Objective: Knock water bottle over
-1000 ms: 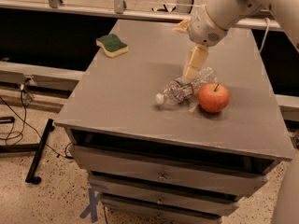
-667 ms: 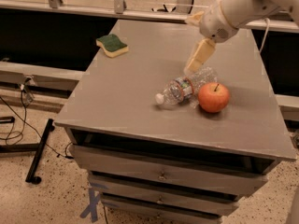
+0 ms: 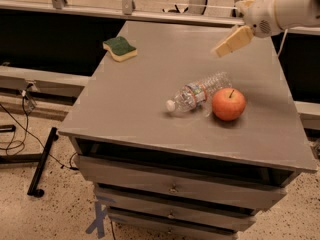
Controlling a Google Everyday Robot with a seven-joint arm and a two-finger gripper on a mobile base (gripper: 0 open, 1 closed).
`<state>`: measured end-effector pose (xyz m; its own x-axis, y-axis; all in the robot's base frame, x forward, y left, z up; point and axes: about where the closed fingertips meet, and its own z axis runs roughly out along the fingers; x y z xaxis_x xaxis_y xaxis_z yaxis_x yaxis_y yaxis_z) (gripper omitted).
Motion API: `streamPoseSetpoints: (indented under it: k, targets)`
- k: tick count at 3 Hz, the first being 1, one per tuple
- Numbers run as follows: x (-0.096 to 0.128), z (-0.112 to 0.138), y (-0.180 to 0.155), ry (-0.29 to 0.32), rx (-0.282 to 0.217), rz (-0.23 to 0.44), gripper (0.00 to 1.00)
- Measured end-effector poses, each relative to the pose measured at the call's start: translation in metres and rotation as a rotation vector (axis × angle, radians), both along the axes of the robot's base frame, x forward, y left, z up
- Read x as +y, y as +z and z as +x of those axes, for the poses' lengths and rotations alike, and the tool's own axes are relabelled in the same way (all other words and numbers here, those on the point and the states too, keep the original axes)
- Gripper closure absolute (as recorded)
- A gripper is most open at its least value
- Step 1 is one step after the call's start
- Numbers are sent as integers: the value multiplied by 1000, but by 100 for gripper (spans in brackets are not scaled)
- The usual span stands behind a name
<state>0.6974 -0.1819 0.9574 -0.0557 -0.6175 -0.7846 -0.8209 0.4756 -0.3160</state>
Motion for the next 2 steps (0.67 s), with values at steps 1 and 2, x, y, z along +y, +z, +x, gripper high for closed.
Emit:
streamPoseSetpoints:
  k: [1, 2]
  targets:
    - [-37, 9, 34, -77, -119, 74, 0]
    - [-38, 11, 36, -80, -130, 76, 0]
